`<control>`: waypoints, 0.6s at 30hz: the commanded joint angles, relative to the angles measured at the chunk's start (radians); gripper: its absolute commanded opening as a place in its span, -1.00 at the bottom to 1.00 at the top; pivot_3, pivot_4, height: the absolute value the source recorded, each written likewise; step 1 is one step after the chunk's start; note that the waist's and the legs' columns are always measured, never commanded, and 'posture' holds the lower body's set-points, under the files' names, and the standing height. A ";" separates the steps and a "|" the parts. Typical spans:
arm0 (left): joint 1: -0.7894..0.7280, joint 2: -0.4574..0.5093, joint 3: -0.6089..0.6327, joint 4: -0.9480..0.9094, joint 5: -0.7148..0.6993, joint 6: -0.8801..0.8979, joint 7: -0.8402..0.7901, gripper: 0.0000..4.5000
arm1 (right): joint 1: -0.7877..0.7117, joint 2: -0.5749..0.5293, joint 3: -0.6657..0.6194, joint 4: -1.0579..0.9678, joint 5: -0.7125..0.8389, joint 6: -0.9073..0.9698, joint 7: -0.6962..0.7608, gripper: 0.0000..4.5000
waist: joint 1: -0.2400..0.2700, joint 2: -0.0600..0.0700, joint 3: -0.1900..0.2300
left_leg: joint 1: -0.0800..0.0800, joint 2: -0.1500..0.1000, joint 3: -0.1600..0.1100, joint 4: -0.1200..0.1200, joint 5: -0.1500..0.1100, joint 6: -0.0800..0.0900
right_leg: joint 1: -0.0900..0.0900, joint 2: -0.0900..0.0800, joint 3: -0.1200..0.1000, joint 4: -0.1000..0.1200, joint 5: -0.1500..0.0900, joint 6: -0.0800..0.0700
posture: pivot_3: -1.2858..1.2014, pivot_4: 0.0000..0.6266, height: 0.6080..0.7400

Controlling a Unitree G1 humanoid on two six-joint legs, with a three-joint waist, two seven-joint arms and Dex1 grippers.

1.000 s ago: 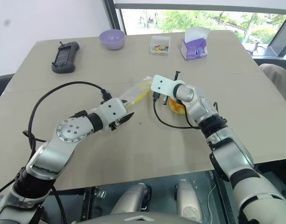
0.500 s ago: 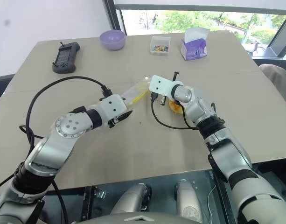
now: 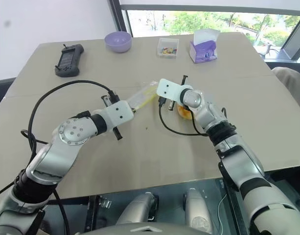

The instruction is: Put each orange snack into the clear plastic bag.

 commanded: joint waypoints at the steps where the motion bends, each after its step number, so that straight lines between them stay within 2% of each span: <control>1: -0.012 0.004 0.069 0.060 0.000 -0.116 0.017 -1.00 | 0.013 -0.009 -0.027 -0.067 0.044 -0.004 0.042 -0.73 | 0.000 0.000 0.000 | 0.000 0.000 0.000 0.000 0.000 0.000 | 0.000 0.000 0.000 0.000 0.000 0.000 | 0.03 -0.52 1.00; 5: -0.023 -0.001 0.121 0.172 -0.021 -0.242 0.018 -1.00 | 0.039 -0.008 -0.056 -0.107 0.091 -0.019 0.045 -0.04 | 0.000 0.000 0.000 | 0.000 0.000 0.000 0.000 0.000 0.000 | 0.000 0.000 0.000 0.000 0.000 0.000 | 0.03 -0.52 1.00; 6: -0.031 -0.001 0.131 0.204 -0.024 -0.265 0.017 -1.00 | 0.055 -0.009 -0.065 -0.137 0.117 -0.007 0.071 0.20 | 0.000 0.000 0.000 | 0.000 0.000 0.000 0.000 0.000 0.000 | 0.000 0.000 0.000 0.000 0.000 0.000 | 0.03 -0.52 1.00; 12: -0.109 0.020 0.141 0.418 -0.011 -0.465 0.003 -1.00 | 0.136 -0.020 -0.129 -0.333 0.234 0.105 0.152 0.20 | 0.002 0.000 0.000 | 0.000 0.000 0.000 0.001 0.000 0.000 | 0.000 -0.001 0.000 0.000 0.000 0.000 | 0.03 -0.52 1.00; 13: -0.119 0.018 0.141 0.442 -0.011 -0.485 0.002 -1.00 | 0.142 -0.016 -0.140 -0.359 0.252 0.130 0.154 -0.05 | 0.002 0.000 0.000 | 0.000 0.000 0.000 0.001 0.000 0.000 | 0.000 -0.001 0.000 0.000 0.000 0.000 | 0.03 -0.52 1.00; 14: -0.127 0.019 0.139 0.461 -0.009 -0.505 0.000 -1.00 | 0.145 -0.011 -0.147 -0.380 0.267 0.153 0.156 -0.18 | 0.001 0.000 0.000 | 0.000 0.000 0.000 0.001 0.000 0.000 | 0.000 -0.001 0.000 0.001 0.000 0.000 | 0.03 -0.52 1.00; 16: -0.137 0.016 0.134 0.490 -0.001 -0.542 0.001 -1.00 | 0.149 0.017 -0.160 -0.424 0.297 0.204 0.144 -0.63 | 0.000 0.000 0.000 | 0.000 0.000 0.000 0.001 0.000 0.000 | 0.000 -0.001 0.000 0.001 0.000 0.000 | 0.03 -0.52 1.00; 18: -0.142 0.014 0.130 0.512 0.011 -0.577 0.005 -1.00 | 0.147 0.044 -0.160 -0.451 0.308 0.240 0.124 -0.99 | -0.002 0.000 0.000 | 0.000 0.000 0.000 0.001 0.000 0.000 | 0.000 -0.001 0.000 0.001 0.000 0.000 | 0.03 -0.52 1.00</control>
